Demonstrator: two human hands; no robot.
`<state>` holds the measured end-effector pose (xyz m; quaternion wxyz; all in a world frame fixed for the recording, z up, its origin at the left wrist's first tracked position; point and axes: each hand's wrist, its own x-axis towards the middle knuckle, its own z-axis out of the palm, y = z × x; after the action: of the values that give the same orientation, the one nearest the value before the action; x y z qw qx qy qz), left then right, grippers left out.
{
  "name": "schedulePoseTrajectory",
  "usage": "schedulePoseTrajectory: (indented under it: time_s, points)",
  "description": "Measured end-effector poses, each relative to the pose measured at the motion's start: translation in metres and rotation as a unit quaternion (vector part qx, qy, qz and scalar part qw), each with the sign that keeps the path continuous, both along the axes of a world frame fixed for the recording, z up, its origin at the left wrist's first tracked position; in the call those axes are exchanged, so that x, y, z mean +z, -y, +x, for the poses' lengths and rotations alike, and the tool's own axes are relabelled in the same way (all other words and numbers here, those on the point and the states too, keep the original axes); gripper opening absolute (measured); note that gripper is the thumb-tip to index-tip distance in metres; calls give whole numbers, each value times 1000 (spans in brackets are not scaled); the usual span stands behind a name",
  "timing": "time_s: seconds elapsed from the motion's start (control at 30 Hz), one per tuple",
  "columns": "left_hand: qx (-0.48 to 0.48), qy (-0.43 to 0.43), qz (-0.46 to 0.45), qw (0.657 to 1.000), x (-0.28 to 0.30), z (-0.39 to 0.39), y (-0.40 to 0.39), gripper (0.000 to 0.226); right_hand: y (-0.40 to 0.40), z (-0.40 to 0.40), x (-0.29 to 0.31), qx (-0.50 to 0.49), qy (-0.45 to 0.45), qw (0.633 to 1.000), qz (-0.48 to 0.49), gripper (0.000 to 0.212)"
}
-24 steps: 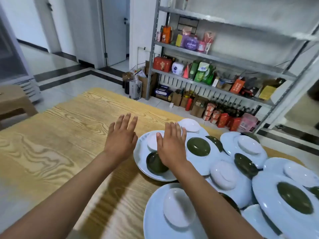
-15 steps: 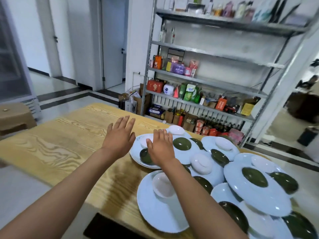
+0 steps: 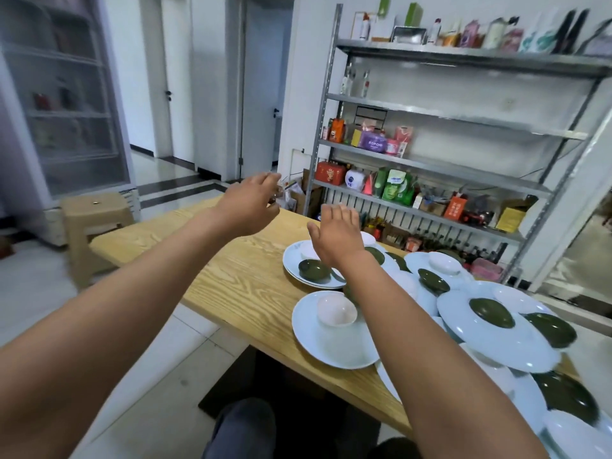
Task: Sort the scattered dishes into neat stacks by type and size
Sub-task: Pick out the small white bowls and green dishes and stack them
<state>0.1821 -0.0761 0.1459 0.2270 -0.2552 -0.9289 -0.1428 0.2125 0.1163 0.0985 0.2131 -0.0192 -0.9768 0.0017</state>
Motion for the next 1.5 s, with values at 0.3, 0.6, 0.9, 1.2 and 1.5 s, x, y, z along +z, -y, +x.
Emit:
schedulePoseTrajectory:
  time_s: [0.3,0.6,0.9,1.2,1.5]
  points:
    - [-6,-3,-11,1000,-54,-11,-24,58,-11,2,-27,-14,28,996,-85,55]
    - [-40,73,93,992,-144,-86,-48,50,-39,-50,-82,-27,75,977,-197,53]
    - [-37,109,202,973,-206,-133,-56,51,-39,-115,-108,-28,114,973,-201,43]
    - [-11,74,261,962,-223,-138,-47,51,-32,-145,-121,-66,158,967,-187,44]
    - [-23,80,235,968,-229,-136,-46,53,-16,-160,-119,-110,162,968,-159,27]
